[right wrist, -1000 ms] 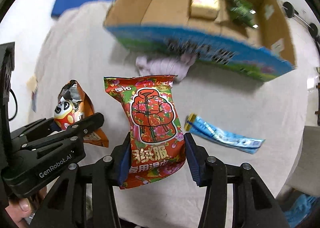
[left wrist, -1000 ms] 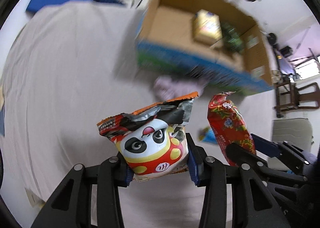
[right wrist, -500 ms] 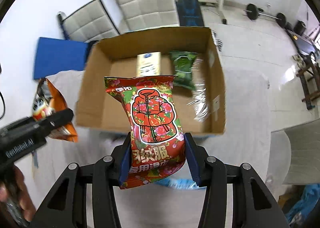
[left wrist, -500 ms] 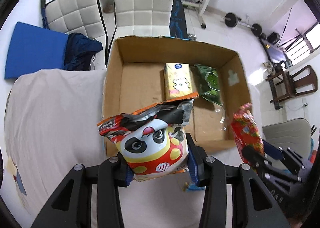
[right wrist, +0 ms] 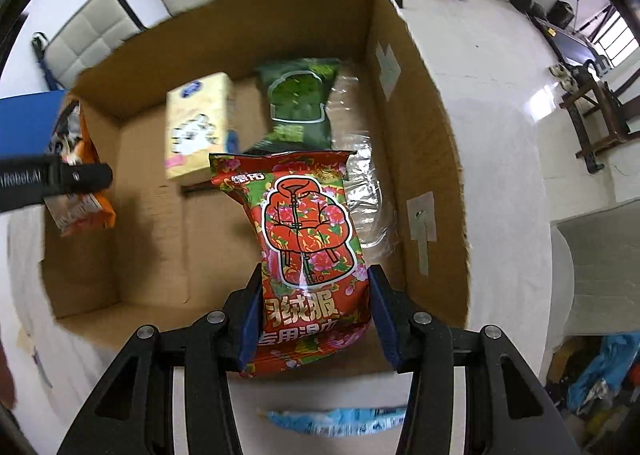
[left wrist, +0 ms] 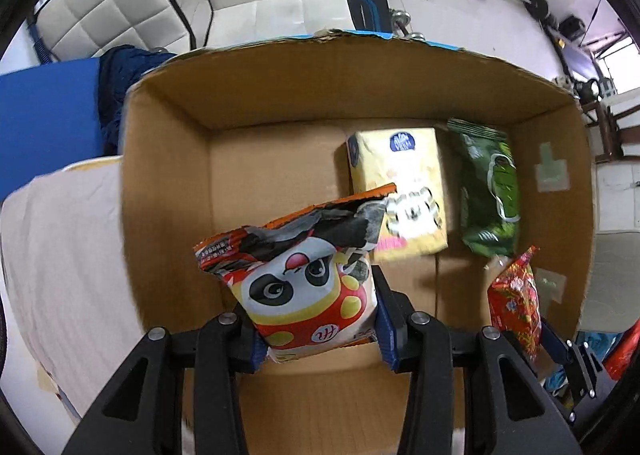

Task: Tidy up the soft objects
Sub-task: 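Carry both bags into the box and open both tools to release, then grasp the lilac rolled towel with left tool while right tool grasps blue stick pack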

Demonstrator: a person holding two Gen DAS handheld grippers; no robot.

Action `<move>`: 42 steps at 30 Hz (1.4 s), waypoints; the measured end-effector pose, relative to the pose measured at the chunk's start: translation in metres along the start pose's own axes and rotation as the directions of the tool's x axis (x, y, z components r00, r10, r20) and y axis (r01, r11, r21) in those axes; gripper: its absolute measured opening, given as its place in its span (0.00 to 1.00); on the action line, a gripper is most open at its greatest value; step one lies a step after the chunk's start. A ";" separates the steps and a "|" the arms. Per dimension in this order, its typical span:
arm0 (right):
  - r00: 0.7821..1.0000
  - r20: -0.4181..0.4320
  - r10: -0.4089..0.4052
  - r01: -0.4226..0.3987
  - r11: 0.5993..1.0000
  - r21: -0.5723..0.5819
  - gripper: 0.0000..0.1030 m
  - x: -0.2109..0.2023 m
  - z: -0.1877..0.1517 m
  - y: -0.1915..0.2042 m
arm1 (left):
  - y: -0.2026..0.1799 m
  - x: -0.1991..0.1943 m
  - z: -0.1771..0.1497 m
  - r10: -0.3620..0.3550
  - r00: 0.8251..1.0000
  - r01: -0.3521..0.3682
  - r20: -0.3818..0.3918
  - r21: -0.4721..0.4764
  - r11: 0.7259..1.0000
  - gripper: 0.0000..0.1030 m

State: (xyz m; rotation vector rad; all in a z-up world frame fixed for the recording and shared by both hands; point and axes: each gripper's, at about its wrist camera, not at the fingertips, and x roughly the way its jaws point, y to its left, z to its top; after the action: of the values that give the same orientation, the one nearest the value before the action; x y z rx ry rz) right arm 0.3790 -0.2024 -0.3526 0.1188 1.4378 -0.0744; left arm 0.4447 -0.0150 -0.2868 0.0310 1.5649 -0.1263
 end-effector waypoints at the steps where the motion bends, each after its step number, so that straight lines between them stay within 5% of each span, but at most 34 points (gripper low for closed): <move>1: 1.000 -0.004 -0.008 0.008 1.000 0.002 0.49 0.005 0.001 0.000 | 0.000 0.002 0.004 0.005 1.000 -0.005 -0.003 0.005 1.000 0.39; 13: 0.998 -0.064 -0.005 0.005 1.000 0.009 0.51 0.033 0.005 -0.001 | 0.009 0.017 0.028 0.034 0.999 -0.035 -0.032 -0.047 0.998 0.47; 19: 1.000 -0.026 0.013 -0.013 1.000 0.010 0.62 0.013 -0.001 -0.002 | 0.012 -0.005 0.013 0.028 1.000 -0.027 0.011 -0.066 0.997 0.52; 25: 0.999 0.028 0.021 -0.021 1.000 -0.014 0.81 -0.015 -0.006 -0.001 | 0.009 -0.037 -0.022 0.031 0.995 -0.025 0.091 -0.065 0.998 0.53; 32: 0.996 0.089 0.022 -0.019 0.999 -0.043 1.00 -0.049 -0.020 -0.002 | 0.004 -0.075 -0.088 0.017 0.981 -0.007 0.194 -0.054 0.999 0.88; 42: 0.985 0.168 0.043 -0.031 0.997 -0.075 1.00 -0.108 -0.046 0.002 | 0.004 -0.126 -0.153 0.038 0.943 -0.010 0.330 -0.087 0.996 0.93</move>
State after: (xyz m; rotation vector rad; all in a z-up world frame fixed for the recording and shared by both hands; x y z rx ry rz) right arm 0.3197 -0.1968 -0.2516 0.0781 1.2661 -0.0020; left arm 0.2932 0.0119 -0.1621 -0.0364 1.2310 -0.0429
